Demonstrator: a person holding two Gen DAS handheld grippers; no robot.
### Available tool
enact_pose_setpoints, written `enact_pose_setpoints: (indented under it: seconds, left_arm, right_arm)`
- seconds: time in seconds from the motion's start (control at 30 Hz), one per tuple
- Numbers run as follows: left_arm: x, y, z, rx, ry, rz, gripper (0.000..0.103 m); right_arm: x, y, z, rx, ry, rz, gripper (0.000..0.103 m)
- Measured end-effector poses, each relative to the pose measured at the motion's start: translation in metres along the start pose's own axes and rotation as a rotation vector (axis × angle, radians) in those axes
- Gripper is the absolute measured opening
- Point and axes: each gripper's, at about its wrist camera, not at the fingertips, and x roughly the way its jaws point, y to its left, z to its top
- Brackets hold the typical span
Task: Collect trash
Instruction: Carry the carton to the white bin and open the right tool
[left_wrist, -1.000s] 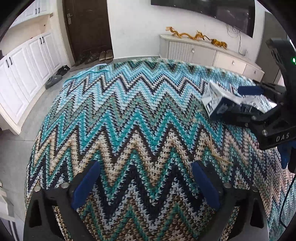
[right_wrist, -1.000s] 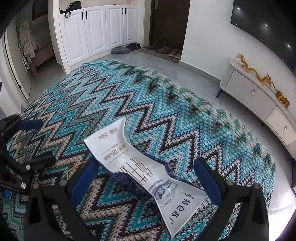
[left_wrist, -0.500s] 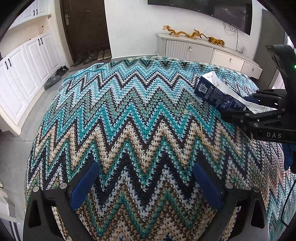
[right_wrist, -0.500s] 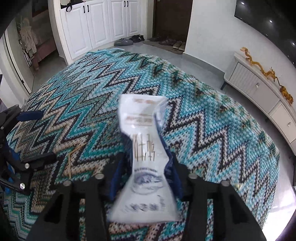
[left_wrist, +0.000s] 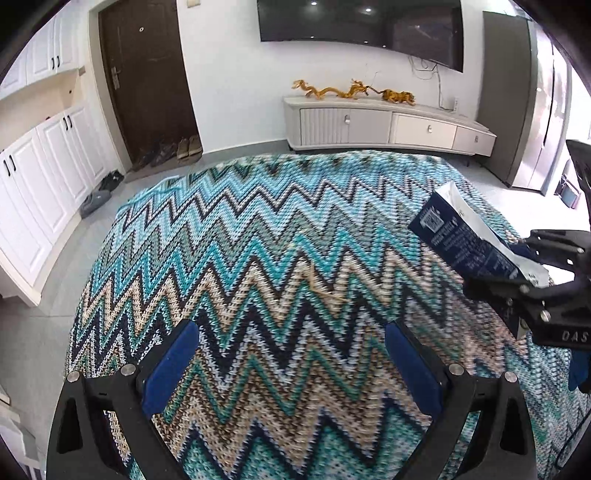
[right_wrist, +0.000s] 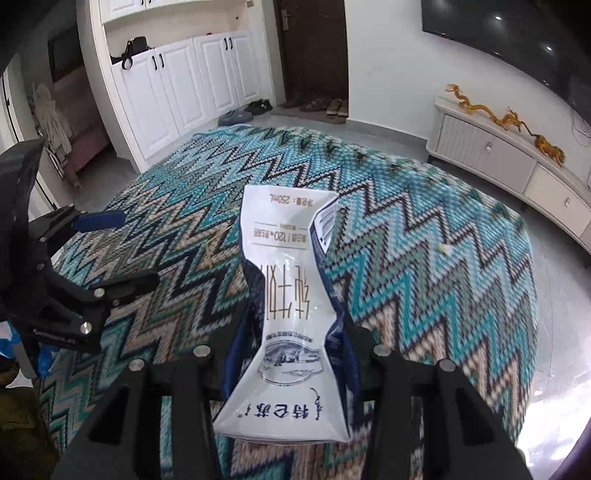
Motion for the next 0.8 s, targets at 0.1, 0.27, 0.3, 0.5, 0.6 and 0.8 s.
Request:
enact_pose_setpoints:
  seconds: [0.1, 0.27, 0.3, 0.5, 0.6, 0.8]
  left_arm:
    - [-0.021, -0.021, -0.01, 0.012, -0.008, -0.009, 0.102]
    - [-0.043, -0.062, -0.033, 0.01, 0.008, -0.019, 0.102]
    - [-0.044, -0.067, -0.037, 0.011, 0.015, -0.021, 0.102]
    - [-0.054, -0.105, -0.065, 0.033, 0.046, -0.063, 0.102]
    - [-0.057, -0.127, -0.077, 0.047, 0.066, -0.073, 0.101]
    - [-0.076, -0.177, -0.094, 0.007, 0.086, -0.051, 0.098]
  right_arm:
    - [-0.018, 0.005, -0.015, 0.01, -0.011, -0.009, 0.042]
    - [-0.042, 0.01, -0.046, 0.066, -0.029, -0.02, 0.042]
    - [-0.044, 0.009, -0.052, 0.081, -0.031, -0.024, 0.042]
    - [-0.053, 0.01, -0.082, 0.17, -0.048, -0.027, 0.042]
    - [-0.057, 0.01, -0.094, 0.203, -0.073, -0.026, 0.042]
    - [-0.073, 0.002, -0.111, 0.28, -0.168, -0.023, 0.042]
